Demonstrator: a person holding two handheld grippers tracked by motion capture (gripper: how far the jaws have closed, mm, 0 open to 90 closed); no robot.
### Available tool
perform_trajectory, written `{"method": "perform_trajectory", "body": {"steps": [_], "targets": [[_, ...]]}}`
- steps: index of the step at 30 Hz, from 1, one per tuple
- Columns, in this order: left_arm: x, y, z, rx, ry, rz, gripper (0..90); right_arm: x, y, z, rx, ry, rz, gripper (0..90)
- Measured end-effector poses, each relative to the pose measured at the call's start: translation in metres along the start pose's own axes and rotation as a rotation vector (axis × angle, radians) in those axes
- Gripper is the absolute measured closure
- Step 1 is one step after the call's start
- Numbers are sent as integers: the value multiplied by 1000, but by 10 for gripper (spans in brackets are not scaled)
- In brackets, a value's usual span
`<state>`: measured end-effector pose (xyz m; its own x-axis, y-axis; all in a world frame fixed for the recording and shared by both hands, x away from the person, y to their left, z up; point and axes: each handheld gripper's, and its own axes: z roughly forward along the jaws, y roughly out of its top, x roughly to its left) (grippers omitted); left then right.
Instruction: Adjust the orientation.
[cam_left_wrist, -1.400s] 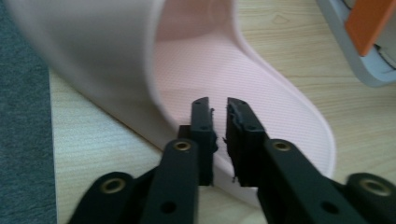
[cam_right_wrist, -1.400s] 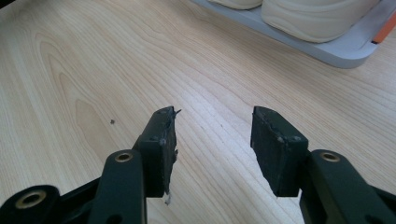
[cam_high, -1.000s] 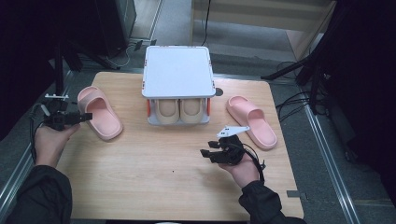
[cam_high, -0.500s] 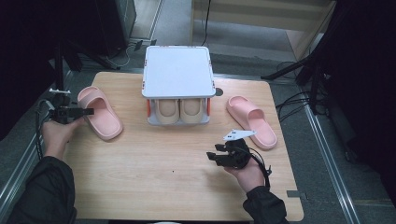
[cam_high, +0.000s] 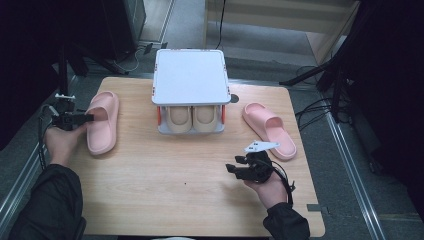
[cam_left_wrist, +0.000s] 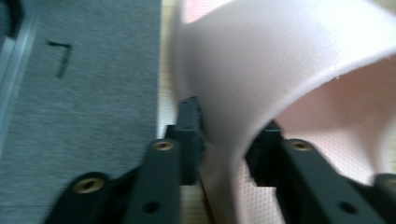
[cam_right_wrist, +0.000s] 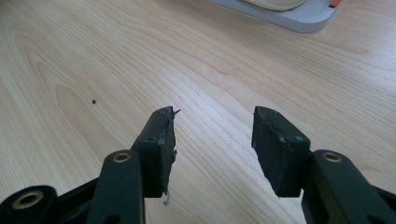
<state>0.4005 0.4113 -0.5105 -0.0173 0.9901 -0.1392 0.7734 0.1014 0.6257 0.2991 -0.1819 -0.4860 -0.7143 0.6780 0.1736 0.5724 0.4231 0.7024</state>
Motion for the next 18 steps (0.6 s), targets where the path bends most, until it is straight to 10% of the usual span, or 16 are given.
{"method": "perform_trajectory", "body": {"steps": [18], "targets": [[1, 2, -12, 3, -45, 17, 829, -1, 2, -1, -10, 0, -9, 498]]}}
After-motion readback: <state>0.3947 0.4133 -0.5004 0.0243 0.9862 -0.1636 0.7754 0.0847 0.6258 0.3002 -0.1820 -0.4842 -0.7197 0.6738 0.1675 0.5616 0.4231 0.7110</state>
